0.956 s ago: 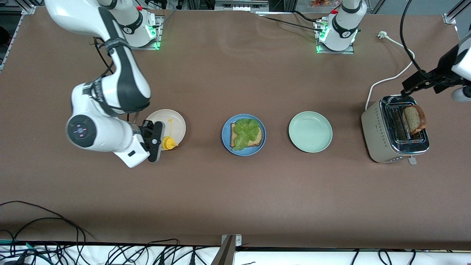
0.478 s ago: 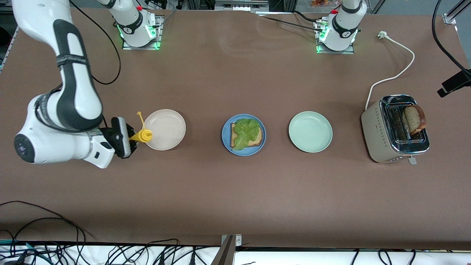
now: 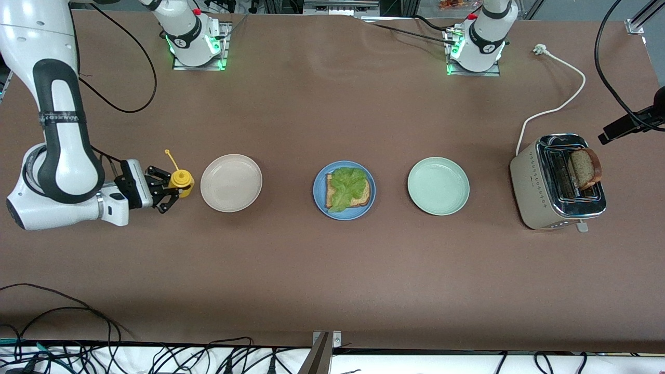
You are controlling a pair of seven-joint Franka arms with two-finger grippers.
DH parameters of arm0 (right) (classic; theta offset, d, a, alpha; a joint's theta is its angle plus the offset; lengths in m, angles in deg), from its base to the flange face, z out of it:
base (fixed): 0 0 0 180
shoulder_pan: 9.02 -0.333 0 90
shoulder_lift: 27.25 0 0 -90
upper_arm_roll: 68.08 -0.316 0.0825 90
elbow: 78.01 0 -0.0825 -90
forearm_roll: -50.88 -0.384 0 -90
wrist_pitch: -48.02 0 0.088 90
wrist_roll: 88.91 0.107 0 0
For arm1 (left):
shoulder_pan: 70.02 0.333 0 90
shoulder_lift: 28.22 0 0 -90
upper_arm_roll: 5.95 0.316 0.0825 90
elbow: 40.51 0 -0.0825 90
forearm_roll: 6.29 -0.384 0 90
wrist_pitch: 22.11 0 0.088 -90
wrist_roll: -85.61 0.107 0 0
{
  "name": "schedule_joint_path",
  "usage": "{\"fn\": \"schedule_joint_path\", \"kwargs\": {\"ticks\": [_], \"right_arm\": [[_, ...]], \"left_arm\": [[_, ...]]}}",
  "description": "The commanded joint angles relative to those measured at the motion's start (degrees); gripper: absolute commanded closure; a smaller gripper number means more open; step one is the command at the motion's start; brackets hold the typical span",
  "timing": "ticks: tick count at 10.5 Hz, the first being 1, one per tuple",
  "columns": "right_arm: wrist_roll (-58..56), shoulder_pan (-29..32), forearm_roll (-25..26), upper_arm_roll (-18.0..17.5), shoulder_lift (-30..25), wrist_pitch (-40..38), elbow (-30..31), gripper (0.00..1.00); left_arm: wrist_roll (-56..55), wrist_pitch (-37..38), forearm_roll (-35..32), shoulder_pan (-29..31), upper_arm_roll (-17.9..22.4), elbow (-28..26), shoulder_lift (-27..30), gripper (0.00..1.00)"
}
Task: Make sandwich in blue plate with both arms
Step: 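Carry the bottle with the right gripper back beside the white plate, then set the bottle down with the right gripper while the left gripper reaches the toaster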
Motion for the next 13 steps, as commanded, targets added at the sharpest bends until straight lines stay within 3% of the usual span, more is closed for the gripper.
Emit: {"fn": "schedule_joint_path", "kwargs": {"ticks": [1,3,7,10,11,12,13], "right_arm": [[-12.4,3.4,-3.2,-1.0,3.2,-3.6,1.1,0.87],[-15.5,5.2,-3.3,-1.0,5.2,-4.4,1.2,0.86],[-20.0,7.3,-3.7,-1.1,9.1,-4.2,0.6,0.85],[-22.3,7.6,-6.9,-1.1,11.2,-4.4,0.6,0.83],[-22.3,7.7,-7.0,-1.2,11.2,-4.4,0.6,0.76],[-22.0,8.2,-7.0,-1.2,11.1,-4.5,0.2,0.32],[-21.8,8.8,-7.4,-1.1,11.2,-4.5,0.2,0.12]], "left_arm": [[7.1,-4.9,-0.1,1.6,0.1,-5.4,-0.4,0.0],[15.2,-7.6,0.0,4.1,0.1,-7.8,-3.3,0.0],[19.8,-13.3,-0.1,7.6,0.1,-10.6,-8.7,0.0],[20.4,-13.7,0.0,9.3,0.1,-11.3,-12.2,0.0],[20.4,-13.6,0.0,9.5,0.1,-11.6,-12.8,0.0],[20.4,-13.5,0.0,9.4,0.1,-11.8,-12.9,0.0],[20.4,-13.2,0.0,9.4,0.1,-11.8,-12.9,0.0]]}}
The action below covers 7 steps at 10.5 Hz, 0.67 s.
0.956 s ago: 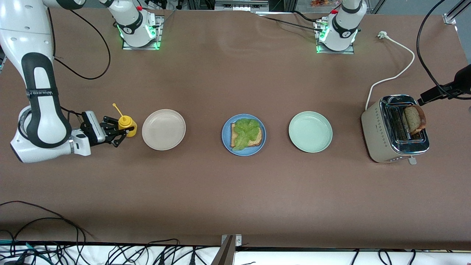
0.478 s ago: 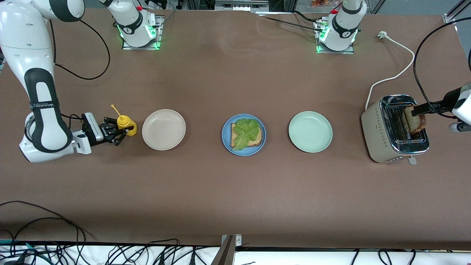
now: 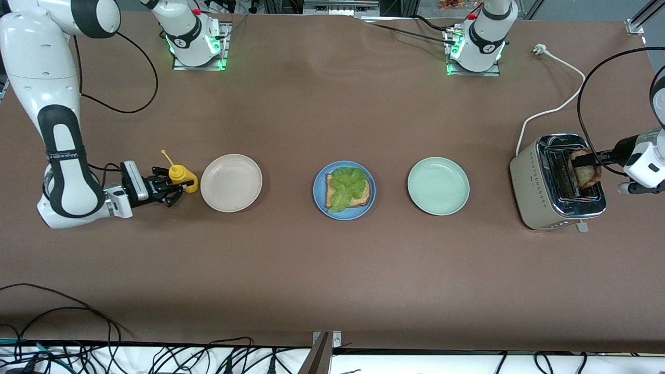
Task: Make sandwich in blue plate with both arms
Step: 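Set the bottle down with the right gripper while the left gripper reaches the toaster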
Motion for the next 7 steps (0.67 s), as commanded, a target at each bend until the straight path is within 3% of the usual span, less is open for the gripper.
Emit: {"fn": "schedule_joint_path", "kwargs": {"ticks": [1,2,5,7], "right_arm": [[-0.3,2.4,-1.4,-0.8,0.2,-1.1,-0.8,0.0],[-0.3,2.6,-1.4,-0.8,0.1,-1.1,-0.8,0.0],[0.2,4.4,-0.7,-0.6,-0.2,-1.1,-2.1,0.0],[1.7,5.0,-0.5,0.7,-0.9,-1.1,-2.5,0.0]], "left_arm": [[1.4,0.2,0.0,0.5,-0.4,-0.3,0.1,0.06],[2.4,0.3,0.0,0.5,-0.4,0.0,0.2,0.19],[14.6,0.3,0.0,1.3,-0.3,0.2,0.3,0.69],[14.7,0.4,0.0,1.3,-0.3,0.2,0.4,0.92]]}}
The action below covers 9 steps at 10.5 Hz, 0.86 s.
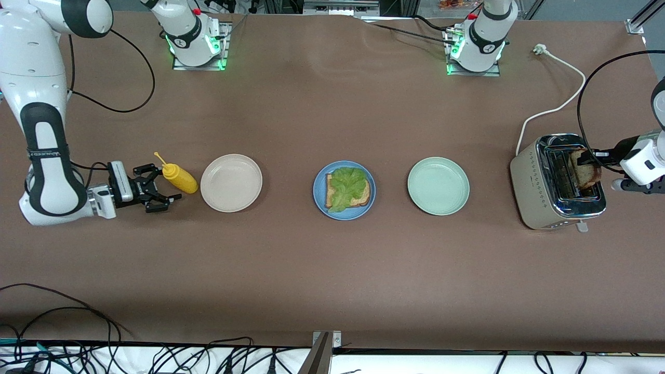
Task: Make sandwich in blue plate with both arms
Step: 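Set the bottle down with the right gripper while the left gripper reaches the toaster, then grasp the bread slice with the left gripper while the right gripper withdraws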
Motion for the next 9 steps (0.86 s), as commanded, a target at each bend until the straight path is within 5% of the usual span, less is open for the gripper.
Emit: {"fn": "schedule_joint_path", "kwargs": {"ticks": [1,5,9], "right_arm": [[4.0,1.3,0.2,2.2,-2.0,-1.0,-1.4,0.0],[23.9,0.9,3.0,4.6,-6.9,0.3,-1.4,0.0],[48.5,-1.1,7.1,4.1,-8.2,-0.4,-9.5,0.0]], "left_arm": [[2.4,1.0,0.0,0.6,-0.3,0.3,0.9,0.98],[2.5,3.4,0.1,0.6,-0.3,1.8,2.3,1.0],[2.6,3.8,0.9,-0.3,-0.7,2.7,7.5,1.0]]}}
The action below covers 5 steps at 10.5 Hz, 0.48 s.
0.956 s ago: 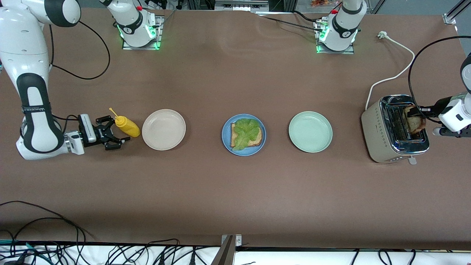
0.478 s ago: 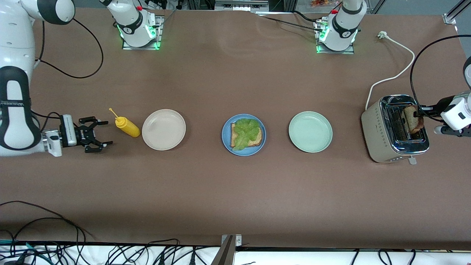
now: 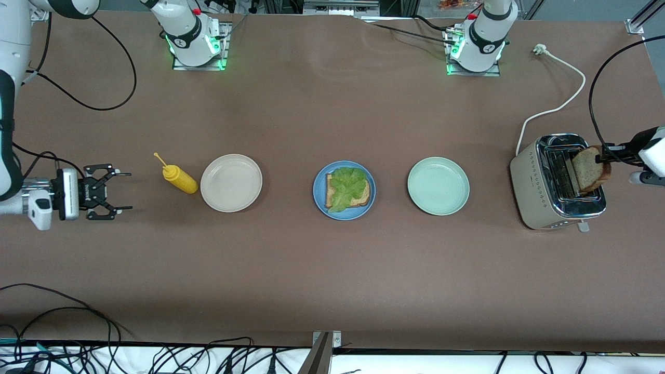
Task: Make sandwich in blue plate with both arms
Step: 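Grasp the bread slice with the left gripper while the right gripper withdraws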
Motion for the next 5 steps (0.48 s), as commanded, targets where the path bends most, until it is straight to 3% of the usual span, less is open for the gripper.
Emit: {"fn": "schedule_joint_path", "kwargs": {"ticks": [1,3,5], "right_arm": [[16.9,-2.7,4.3,-0.4,-0.9,-0.7,-4.7,0.0],[26.9,-3.7,5.4,-0.2,-1.3,-2.9,-6.3,0.0],[40.4,-6.4,11.1,-0.3,-1.4,-3.1,-10.6,0.0]], "left_arm": [[1.2,1.4,1.0,-1.5,-0.4,0.7,5.3,1.0],[1.0,1.4,2.6,-2.7,-0.6,2.0,6.4,1.0],[0.9,1.5,3.5,-3.9,-1.6,3.0,6.9,1.0]]}}
